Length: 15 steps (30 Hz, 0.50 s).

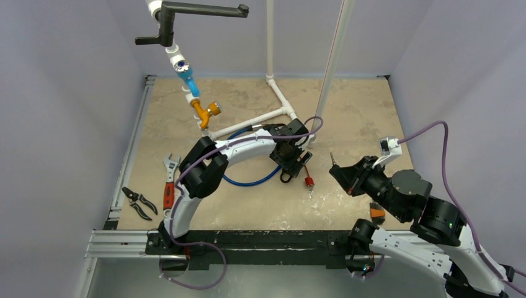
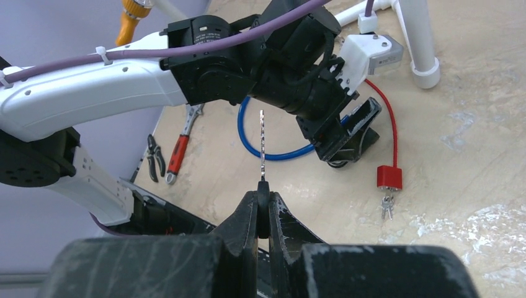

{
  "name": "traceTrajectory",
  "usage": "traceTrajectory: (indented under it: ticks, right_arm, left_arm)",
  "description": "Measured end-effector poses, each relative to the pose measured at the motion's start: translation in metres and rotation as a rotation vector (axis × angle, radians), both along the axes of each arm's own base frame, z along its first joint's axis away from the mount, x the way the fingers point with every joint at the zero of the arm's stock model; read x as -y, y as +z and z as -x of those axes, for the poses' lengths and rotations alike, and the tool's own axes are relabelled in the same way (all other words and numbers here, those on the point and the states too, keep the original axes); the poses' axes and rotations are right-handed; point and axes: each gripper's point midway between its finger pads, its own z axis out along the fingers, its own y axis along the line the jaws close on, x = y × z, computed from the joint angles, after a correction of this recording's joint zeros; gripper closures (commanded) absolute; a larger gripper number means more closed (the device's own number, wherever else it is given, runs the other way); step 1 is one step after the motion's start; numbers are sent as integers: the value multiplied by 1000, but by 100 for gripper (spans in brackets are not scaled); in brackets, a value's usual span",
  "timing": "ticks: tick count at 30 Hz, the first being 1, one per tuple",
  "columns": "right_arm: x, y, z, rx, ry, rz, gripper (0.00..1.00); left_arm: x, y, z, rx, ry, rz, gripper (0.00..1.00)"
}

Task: Unlock with the key
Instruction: Pick up the lock from the center of the board.

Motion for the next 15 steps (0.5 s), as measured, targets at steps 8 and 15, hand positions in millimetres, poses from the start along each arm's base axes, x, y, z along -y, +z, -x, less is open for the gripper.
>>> traceTrajectory:
  ticks: [8,15]
  right_arm:
    - [-5,0,1,0,24,-6,100]
    - [-5,-1,2,-1,27,-6,100]
  left_arm:
    - [-1,-1,2,47,-79,-6,31]
    - [11,-11,10,197,-267,-50,27]
